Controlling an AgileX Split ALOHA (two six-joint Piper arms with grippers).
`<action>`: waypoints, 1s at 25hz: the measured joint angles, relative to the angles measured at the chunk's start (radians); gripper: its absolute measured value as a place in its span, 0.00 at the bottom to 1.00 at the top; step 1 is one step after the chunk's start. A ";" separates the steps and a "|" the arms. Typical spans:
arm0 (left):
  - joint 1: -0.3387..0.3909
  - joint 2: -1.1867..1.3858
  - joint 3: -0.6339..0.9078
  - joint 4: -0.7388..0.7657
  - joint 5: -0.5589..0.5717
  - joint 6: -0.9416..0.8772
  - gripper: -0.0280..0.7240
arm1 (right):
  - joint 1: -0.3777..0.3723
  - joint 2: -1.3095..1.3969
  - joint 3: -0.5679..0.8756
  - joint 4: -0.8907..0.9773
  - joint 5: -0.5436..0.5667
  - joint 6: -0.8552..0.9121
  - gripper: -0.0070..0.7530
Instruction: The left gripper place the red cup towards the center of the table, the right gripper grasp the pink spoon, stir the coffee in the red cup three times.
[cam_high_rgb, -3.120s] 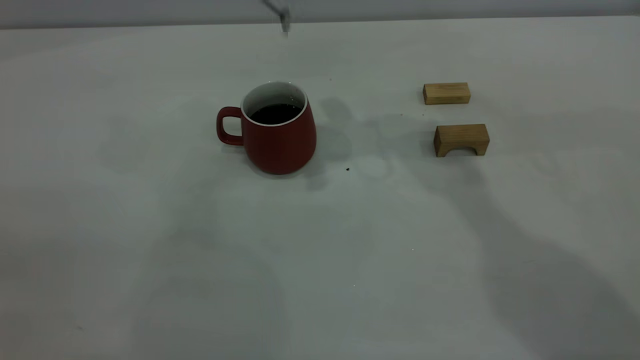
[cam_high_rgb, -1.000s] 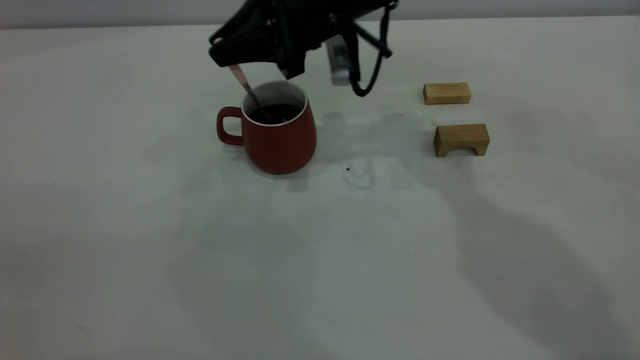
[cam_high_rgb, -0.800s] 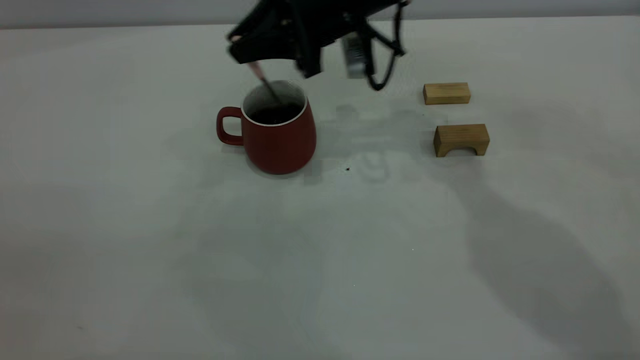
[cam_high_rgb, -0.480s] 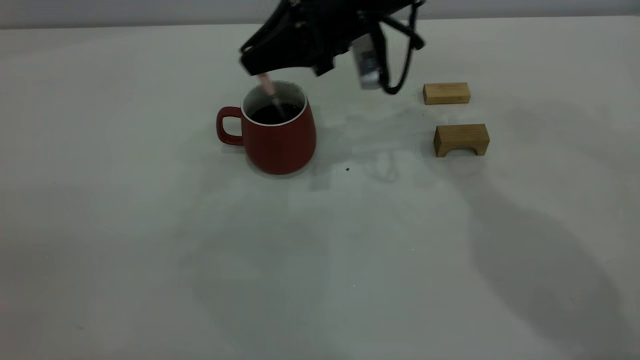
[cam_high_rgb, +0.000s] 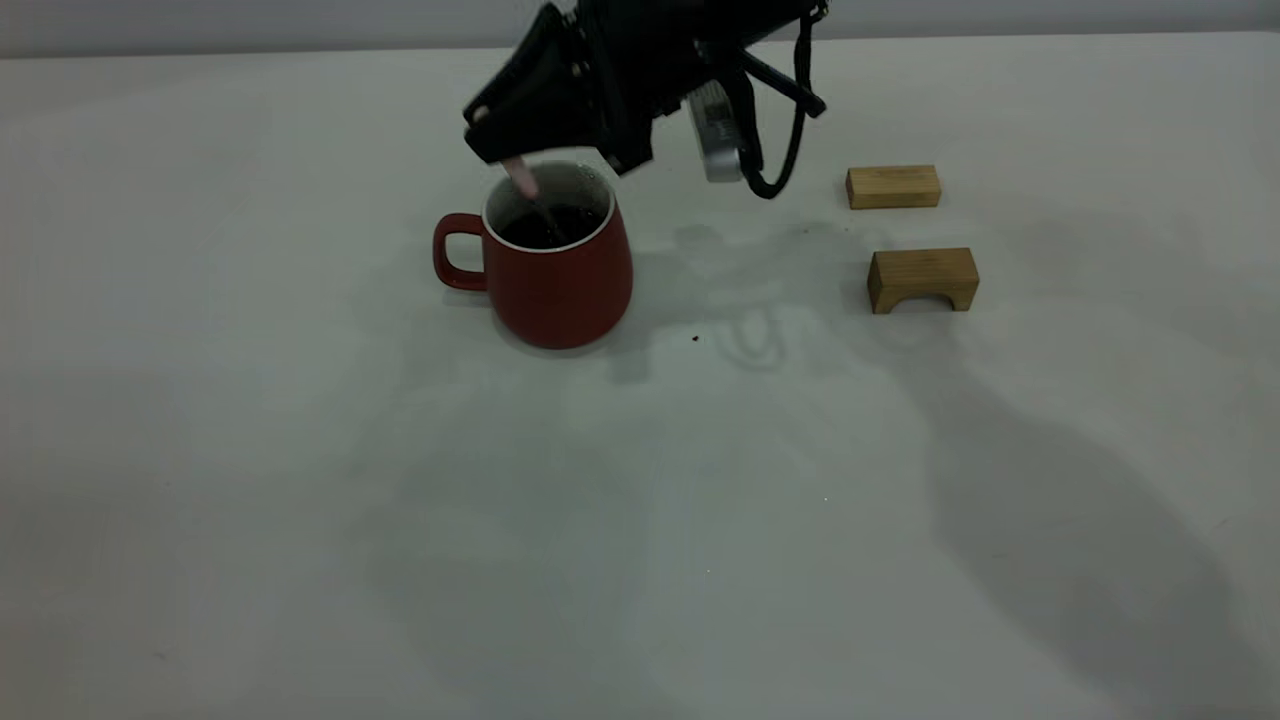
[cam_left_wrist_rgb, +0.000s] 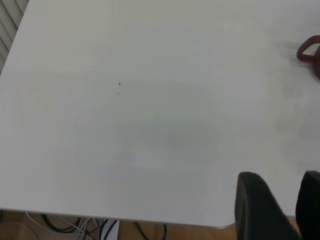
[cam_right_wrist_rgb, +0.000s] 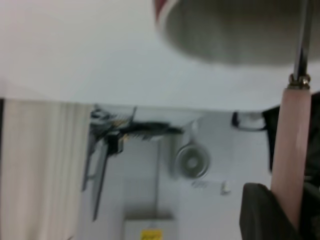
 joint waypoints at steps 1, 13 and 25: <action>0.000 0.000 0.000 0.000 0.000 0.000 0.39 | 0.000 0.000 0.000 -0.019 0.000 -0.009 0.18; 0.000 0.000 0.000 0.000 0.000 0.000 0.39 | 0.000 0.000 0.000 -0.091 0.073 -0.236 0.53; 0.000 0.000 0.000 0.000 0.000 -0.001 0.39 | 0.000 -0.380 -0.008 -0.789 0.241 -0.267 0.67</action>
